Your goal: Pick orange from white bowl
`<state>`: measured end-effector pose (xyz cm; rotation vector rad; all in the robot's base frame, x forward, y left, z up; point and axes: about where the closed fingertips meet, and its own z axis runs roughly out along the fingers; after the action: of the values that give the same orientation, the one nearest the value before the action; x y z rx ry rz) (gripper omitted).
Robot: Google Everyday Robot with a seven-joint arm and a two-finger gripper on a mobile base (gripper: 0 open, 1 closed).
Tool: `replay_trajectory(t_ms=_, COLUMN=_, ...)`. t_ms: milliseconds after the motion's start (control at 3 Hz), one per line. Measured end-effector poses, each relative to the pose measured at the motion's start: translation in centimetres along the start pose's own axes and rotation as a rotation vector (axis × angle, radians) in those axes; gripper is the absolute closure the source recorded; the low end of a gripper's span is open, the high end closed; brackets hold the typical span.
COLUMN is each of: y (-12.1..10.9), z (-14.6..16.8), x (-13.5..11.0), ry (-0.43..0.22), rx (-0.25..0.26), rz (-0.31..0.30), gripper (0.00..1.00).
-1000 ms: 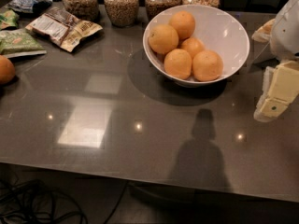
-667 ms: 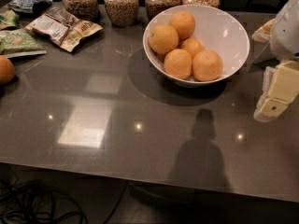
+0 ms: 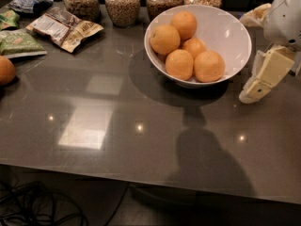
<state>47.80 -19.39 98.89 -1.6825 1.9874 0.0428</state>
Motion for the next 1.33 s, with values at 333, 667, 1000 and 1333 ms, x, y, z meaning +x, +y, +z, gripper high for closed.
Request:
replay_trajectory(t_ms=333, y=-2.9, z=1.3, x=-3.3, ry=-0.168, rx=-0.001, rz=-0.055, gripper=0.00)
replay_trajectory(t_ms=667, y=-5.7, z=2.2, x=-6.5, ry=-0.293, rx=0.000, rz=-0.094, gripper=0.00)
replay_trajectory(t_ms=1000, y=-5.7, z=2.2, x=-6.5, ry=-0.293, rx=0.000, rz=-0.094, gripper=0.00)
replay_trajectory(t_ms=1333, y=-5.9, z=2.4, x=-6.7, ry=-0.279, rx=0.014, rz=-0.123, gripper=0.00)
